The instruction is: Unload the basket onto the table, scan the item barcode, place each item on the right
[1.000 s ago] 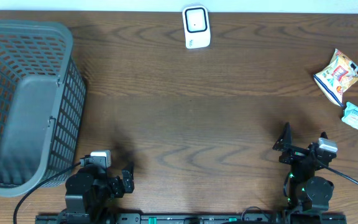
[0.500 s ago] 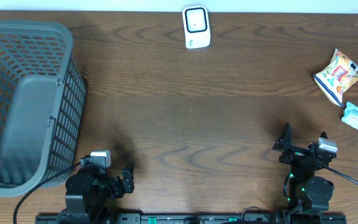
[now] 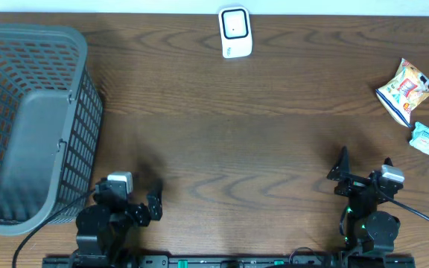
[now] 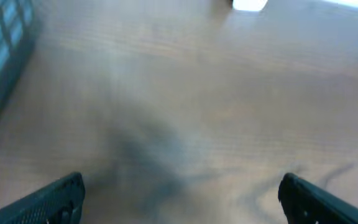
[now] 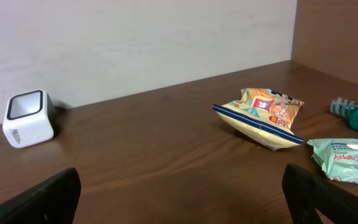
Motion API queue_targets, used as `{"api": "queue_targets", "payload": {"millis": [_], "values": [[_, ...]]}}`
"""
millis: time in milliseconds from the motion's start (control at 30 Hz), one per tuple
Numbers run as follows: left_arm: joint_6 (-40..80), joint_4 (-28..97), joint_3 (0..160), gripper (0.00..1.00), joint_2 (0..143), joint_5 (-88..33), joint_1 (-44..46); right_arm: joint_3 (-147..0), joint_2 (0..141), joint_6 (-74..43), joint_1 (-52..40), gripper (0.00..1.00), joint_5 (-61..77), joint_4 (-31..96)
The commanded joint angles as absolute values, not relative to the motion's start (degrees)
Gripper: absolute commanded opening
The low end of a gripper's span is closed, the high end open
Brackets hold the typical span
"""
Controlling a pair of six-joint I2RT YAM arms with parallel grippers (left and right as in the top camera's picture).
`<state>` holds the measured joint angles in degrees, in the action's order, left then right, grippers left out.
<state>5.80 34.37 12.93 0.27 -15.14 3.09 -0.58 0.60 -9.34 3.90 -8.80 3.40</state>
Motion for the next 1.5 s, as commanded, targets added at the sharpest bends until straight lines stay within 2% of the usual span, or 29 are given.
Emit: {"api": "queue_targets", "payload": {"millis": [0, 167, 300, 433, 700, 767, 1467], "values": [[5.91, 27.81, 10.72, 0.99, 0.10, -15.99, 3.07, -0.32, 0.38, -8.51, 4.19, 0.99, -8.91, 3.40], [5.93, 15.92, 6.11, 0.99, 0.10, -16.03, 3.07, -0.32, 0.38, -8.49, 4.19, 0.99, -8.91, 3.40], [5.89, 11.33, 3.68, 1.00, 0.10, -15.81, 3.07, -0.32, 0.38, -8.49, 4.19, 0.99, -8.91, 3.40], [5.85, 10.28, 3.36, 0.99, 0.10, -13.41, 3.07, -0.32, 0.38, -8.49, 4.19, 0.99, -8.91, 3.40], [5.89, 9.23, 2.66, 0.99, 0.10, -0.73, 3.07, -0.32, 0.38, -8.49, 4.19, 0.99, -8.91, 3.40], [5.87, 4.91, 0.69, 0.99, 0.10, 1.78, 3.07, -0.32, 0.38, -8.49, 4.19, 0.99, -8.91, 3.40], [-0.82, 4.16, 0.21, 0.99, 0.08, 1.93, 3.18, -0.32, 0.38, -8.49, 4.19, 0.99, -8.91, 3.40]]}}
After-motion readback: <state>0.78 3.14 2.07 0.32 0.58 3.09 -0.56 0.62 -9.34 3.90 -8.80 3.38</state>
